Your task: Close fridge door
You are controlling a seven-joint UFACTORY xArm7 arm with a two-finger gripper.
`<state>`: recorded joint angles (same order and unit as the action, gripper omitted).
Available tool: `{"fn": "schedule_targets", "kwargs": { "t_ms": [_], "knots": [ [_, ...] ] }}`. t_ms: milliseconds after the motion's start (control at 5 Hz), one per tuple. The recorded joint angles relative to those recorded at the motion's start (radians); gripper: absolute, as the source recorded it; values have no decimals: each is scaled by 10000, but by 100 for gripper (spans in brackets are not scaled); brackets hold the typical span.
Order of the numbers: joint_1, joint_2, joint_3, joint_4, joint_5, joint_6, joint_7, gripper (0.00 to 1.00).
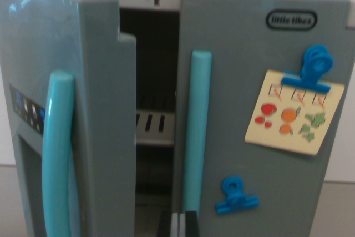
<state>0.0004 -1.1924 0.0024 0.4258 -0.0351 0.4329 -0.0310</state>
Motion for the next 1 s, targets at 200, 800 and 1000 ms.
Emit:
{"fn": "schedule_targets", "kwargs": {
  "t_ms": [200,800,1000],
  "knots": [
    [0,0,0,0,0,0,0,100],
    [0,296,67,-120,0,1,0,100],
    [0,296,67,-120,0,1,0,100]
  ]
}}
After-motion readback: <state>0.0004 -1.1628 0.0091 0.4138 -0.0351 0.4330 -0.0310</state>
